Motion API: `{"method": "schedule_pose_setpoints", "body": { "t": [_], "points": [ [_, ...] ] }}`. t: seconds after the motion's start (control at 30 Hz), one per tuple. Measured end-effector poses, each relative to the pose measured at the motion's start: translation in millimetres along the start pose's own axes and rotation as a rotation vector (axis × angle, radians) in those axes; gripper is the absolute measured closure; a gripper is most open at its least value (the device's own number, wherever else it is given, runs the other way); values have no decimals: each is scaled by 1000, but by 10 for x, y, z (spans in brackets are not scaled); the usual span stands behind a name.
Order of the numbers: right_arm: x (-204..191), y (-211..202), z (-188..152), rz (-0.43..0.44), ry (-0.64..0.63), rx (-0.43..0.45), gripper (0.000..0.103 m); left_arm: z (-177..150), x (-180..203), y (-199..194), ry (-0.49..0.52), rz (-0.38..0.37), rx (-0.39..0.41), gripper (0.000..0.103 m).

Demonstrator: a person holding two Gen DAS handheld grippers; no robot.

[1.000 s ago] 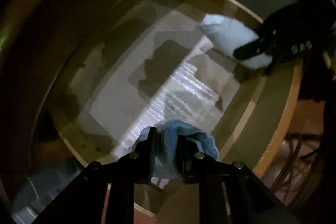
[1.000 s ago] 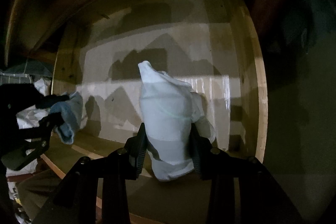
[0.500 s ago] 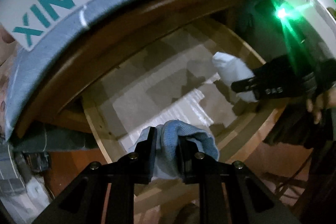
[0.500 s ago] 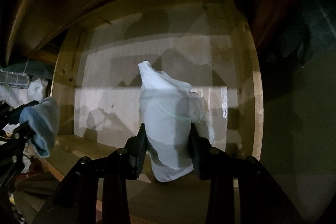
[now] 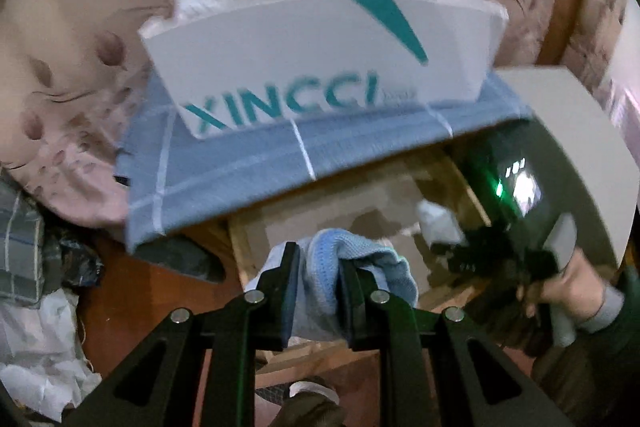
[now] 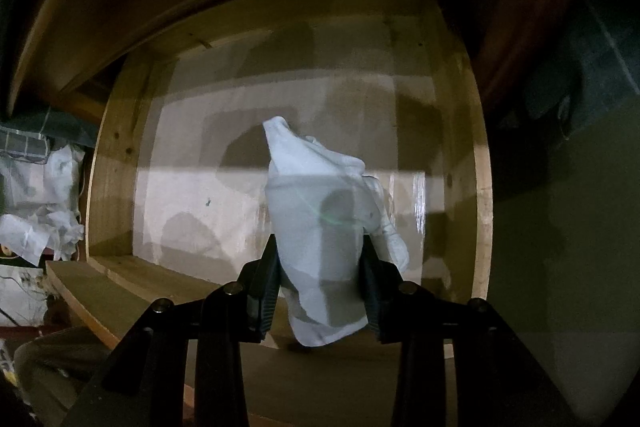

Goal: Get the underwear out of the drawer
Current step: 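Lower the light blue sock into the shoe box with the left tool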

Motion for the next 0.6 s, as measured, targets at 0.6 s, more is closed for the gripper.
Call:
{"method": "schedule_pose_setpoints", "body": {
  "t": [0.6],
  "points": [
    [-49, -26, 0, 7, -19, 6, 69, 1382, -179, -1035, -94, 88, 209, 85]
  ]
}}
Point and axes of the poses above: each gripper's, at about its wrist camera, not at the fingertips, and y roughly the way its jaws point, x to its right, z to its top, the point moved 10 cm from there along y, roughly the way its jaws point, and after that the axes turned 12 degrees about -z, right-handed, at the moved point
